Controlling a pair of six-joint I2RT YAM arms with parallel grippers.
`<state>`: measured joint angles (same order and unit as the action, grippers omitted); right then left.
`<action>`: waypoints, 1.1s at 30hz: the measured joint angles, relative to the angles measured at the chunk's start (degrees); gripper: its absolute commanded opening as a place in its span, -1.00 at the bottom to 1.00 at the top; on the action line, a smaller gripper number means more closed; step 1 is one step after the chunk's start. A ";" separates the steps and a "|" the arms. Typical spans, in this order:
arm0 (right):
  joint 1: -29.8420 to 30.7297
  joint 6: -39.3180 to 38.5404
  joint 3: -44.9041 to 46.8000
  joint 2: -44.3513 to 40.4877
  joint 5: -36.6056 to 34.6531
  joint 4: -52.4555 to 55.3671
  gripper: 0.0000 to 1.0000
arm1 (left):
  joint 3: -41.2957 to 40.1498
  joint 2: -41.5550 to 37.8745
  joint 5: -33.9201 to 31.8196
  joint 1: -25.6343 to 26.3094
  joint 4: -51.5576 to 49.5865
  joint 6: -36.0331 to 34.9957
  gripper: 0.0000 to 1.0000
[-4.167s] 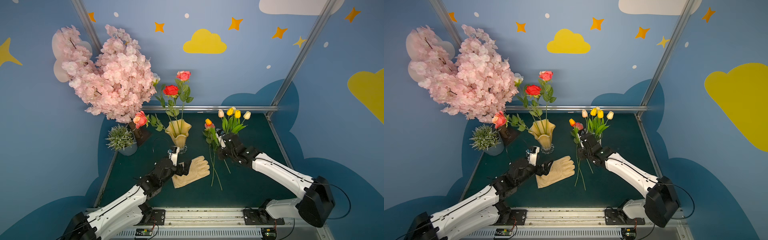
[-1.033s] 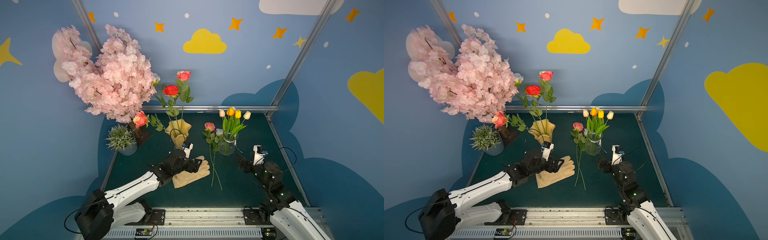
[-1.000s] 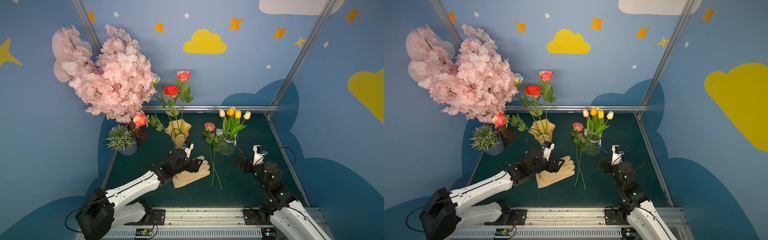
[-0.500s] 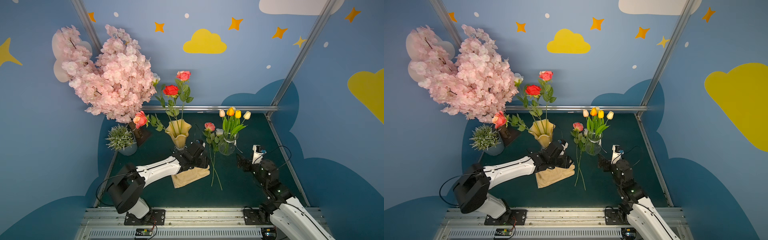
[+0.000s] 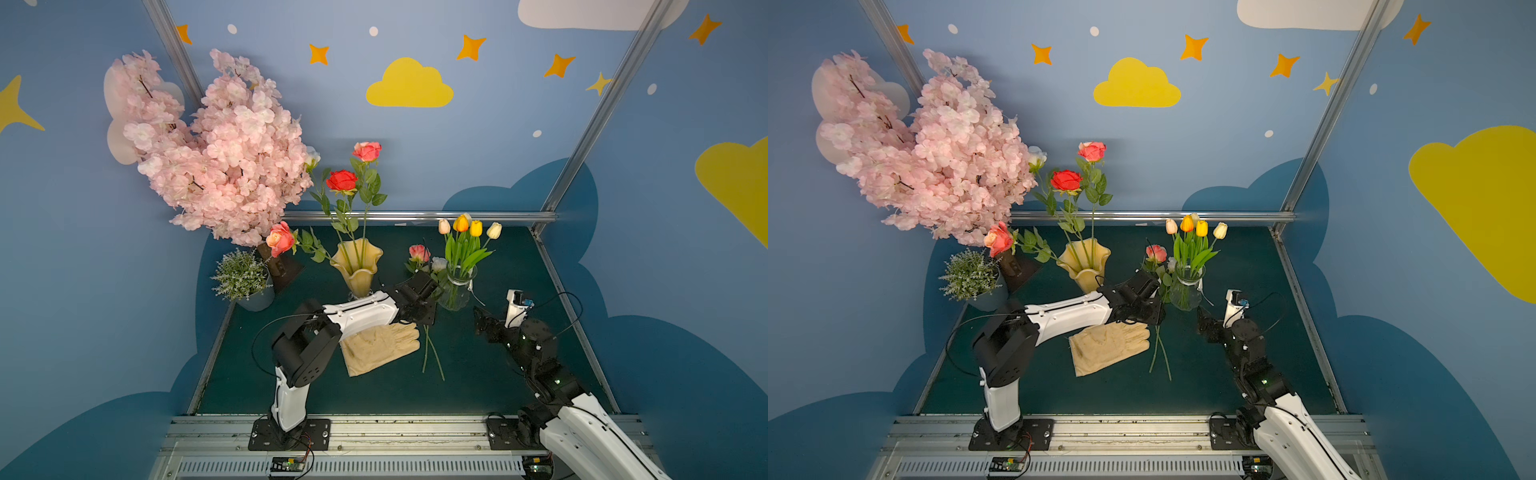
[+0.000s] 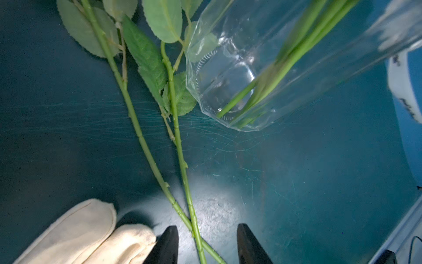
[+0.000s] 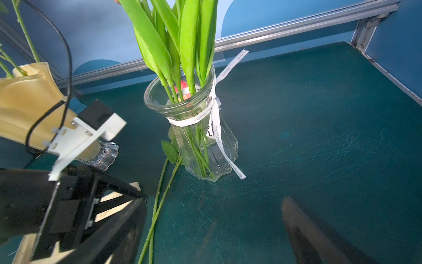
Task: Arrange the flowers in different vases according to their variety
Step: Pick up the flower at the center of the board.
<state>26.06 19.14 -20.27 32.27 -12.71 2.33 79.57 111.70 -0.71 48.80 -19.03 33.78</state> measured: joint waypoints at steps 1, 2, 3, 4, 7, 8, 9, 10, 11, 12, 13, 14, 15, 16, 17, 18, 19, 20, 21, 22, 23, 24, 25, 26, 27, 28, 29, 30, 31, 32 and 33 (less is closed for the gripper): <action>0.00 0.04 0.00 0.00 -0.07 0.00 0.96 | 1.44 1.36 -0.42 0.15 -0.87 -0.20 -0.12; 0.00 0.09 0.00 0.00 -0.13 0.00 0.96 | 2.89 2.69 -0.85 0.26 -1.79 -0.44 -0.15; 0.00 0.11 0.00 0.00 -0.15 0.00 0.96 | 4.04 3.80 -1.27 0.33 -2.45 -0.61 -0.17; 0.00 0.13 0.00 0.00 -0.17 0.00 0.96 | 5.27 4.94 -1.73 0.39 -3.21 -0.85 -0.18; 0.00 0.13 0.00 -0.02 -0.24 0.00 0.96 | 8.22 7.85 -3.17 0.39 -5.38 -1.46 -0.20; 0.00 0.13 0.00 -0.04 -0.26 0.00 0.96 | 8.98 8.68 -3.65 0.39 -6.01 -1.64 -0.21; 0.00 0.13 0.00 -0.07 -0.26 0.00 0.96 | 9.51 9.33 -4.07 0.39 -6.51 -1.84 -0.21; 0.00 0.13 0.00 -0.11 -0.28 0.00 0.96 | 9.84 9.84 -4.46 0.39 -6.91 -2.05 -0.22; 0.00 0.13 0.00 -0.11 -0.28 0.00 0.96 | 10.10 10.21 -4.90 0.39 -7.41 -2.14 -0.22; 0.00 0.13 0.00 -0.13 -0.31 0.00 0.96 | 10.34 10.51 -5.29 0.39 -7.82 -2.29 -0.22; 0.00 0.13 0.00 -0.11 -0.31 0.00 0.96 | 10.56 10.82 -5.60 0.39 -8.13 -2.43 -0.23; 0.00 0.13 0.00 -0.11 -0.31 0.00 0.96 | 10.80 11.15 -5.88 0.39 -8.39 -2.49 -0.24; 0.00 0.13 0.00 -0.11 -0.31 0.00 0.96 | 11.02 11.39 -6.16 0.39 -8.52 -2.56 -0.26; 0.00 0.13 0.00 -0.11 -0.31 0.00 0.96 | 11.32 11.74 -6.47 0.39 -8.79 -2.64 -0.27; 0.00 0.13 0.00 -0.11 -0.31 0.00 0.96 | 11.69 12.09 -6.71 0.39 -8.87 -2.71 -0.29; 0.00 0.13 0.00 -0.11 -0.28 0.00 0.96 | 12.04 12.39 -6.95 0.39 -8.96 -2.80 -0.30; 0.00 0.13 0.00 -0.11 -0.31 0.00 0.96 | 12.44 12.59 -7.13 0.39 -9.09 -2.91 -0.31; 0.00 0.13 0.00 -0.13 -0.31 0.00 0.96 | 12.85 12.83 -7.39 0.39 -9.09 -2.95 -0.33; 0.00 0.13 0.00 -0.15 -0.31 0.00 0.96 | 13.18 13.07 -7.63 0.39 -9.09 -2.95 -0.35; 0.00 0.13 0.00 -0.15 -0.31 0.02 0.96 | 13.49 13.29 -7.93 0.39 -9.05 -2.97 -0.38; 0.00 0.13 0.00 -0.17 -0.31 0.02 0.96 | 13.64 13.46 -8.20 0.39 -9.05 -3.06 -0.41; 0.00 0.13 0.00 -0.17 -0.31 0.02 0.96 | 13.66 13.53 -8.39 0.42 -9.05 -3.13 -0.43; 0.00 0.13 0.00 -0.17 -0.31 0.02 0.96 | 13.68 13.62 -8.61 0.42 -9.05 -3.17 -0.46; 0.00 0.13 0.00 -0.17 -0.28 0.02 0.96 | 13.70 13.73 -8.90 0.39 -9.07 -3.17 -0.50; 0.00 0.13 0.00 -0.17 -0.28 0.02 0.96 | 13.73 13.88 -9.18 0.39 -9.05 -3.15 -0.53; 0.00 0.13 0.00 -0.15 -0.28 0.02 0.96 | 13.75 14.05 -9.42 0.42 -9.05 -3.23 -0.57; 0.00 0.13 0.00 -0.15 -0.28 0.02 0.96 | 13.75 14.21 -9.62 0.42 -9.03 -3.39 -0.60; 0.00 0.13 0.00 -0.15 -0.28 0.02 0.96 | 13.75 14.27 -9.75 0.44 -9.03 -3.39 -0.62; 0.00 0.13 0.00 -0.15 -0.28 0.02 0.96 | 13.75 14.32 -9.86 0.48 -9.01 -3.39 -0.64; 0.00 0.13 0.00 -0.15 -0.28 0.02 0.96 | 13.75 14.32 -9.92 0.50 -9.03 -3.41 -0.65; 0.00 0.13 0.00 -0.15 -0.28 0.02 0.96 | 13.75 14.32 -10.03 0.50 -9.03 -3.43 -0.66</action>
<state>26.06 19.27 -20.27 32.12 -12.99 2.35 93.32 126.02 -10.74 49.30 -28.05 30.35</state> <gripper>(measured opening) 0.981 0.178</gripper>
